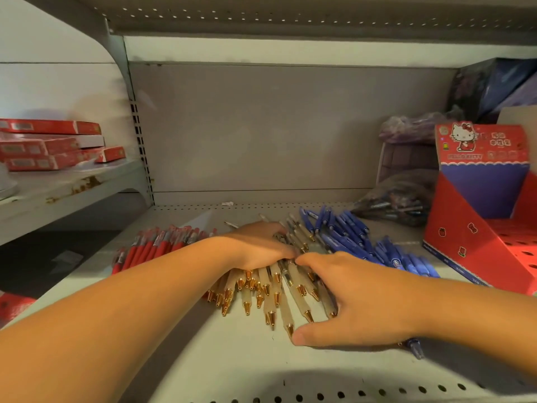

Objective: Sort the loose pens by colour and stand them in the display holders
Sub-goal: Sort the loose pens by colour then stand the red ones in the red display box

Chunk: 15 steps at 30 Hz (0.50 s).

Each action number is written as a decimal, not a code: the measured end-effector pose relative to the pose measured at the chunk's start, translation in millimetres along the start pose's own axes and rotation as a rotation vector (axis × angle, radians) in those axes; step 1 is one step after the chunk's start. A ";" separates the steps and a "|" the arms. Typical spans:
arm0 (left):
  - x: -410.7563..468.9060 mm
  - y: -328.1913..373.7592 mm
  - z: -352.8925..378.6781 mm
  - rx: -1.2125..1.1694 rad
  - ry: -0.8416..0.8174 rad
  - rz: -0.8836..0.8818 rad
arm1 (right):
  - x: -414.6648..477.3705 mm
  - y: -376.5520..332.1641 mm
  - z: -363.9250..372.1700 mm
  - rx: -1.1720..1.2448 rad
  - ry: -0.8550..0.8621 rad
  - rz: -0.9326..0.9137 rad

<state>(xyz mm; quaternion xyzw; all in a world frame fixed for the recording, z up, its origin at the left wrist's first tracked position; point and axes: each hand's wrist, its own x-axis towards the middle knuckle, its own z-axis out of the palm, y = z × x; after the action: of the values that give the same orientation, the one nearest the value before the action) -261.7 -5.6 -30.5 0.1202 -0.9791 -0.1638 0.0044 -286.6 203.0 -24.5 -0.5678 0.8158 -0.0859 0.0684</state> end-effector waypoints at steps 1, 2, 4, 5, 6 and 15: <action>0.7 -1.2 0.1 -0.023 0.007 0.002 | 0.1 -1.6 3.4 0.010 0.009 0.004; 1.7 -2.0 0.4 -0.041 0.018 -0.001 | 0.6 -2.8 5.8 0.018 0.014 0.010; 2.8 -2.9 1.3 -0.056 0.046 -0.011 | 3.5 -3.7 7.6 0.053 0.027 0.014; 3.0 -3.5 1.6 -0.061 0.062 -0.013 | 5.5 -2.9 7.9 0.072 0.042 0.014; 3.4 -3.9 1.9 -0.070 0.077 -0.012 | 7.1 -1.8 8.6 0.087 0.062 0.016; 0.9 -5.6 2.1 -0.098 0.104 0.005 | 13.2 10.1 2.2 0.138 0.079 -0.031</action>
<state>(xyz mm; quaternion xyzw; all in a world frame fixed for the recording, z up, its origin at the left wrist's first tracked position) -261.4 -10.3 -34.3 0.1255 -0.9687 -0.2051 0.0616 -299.9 193.9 -29.0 -0.5704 0.8011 -0.1655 0.0737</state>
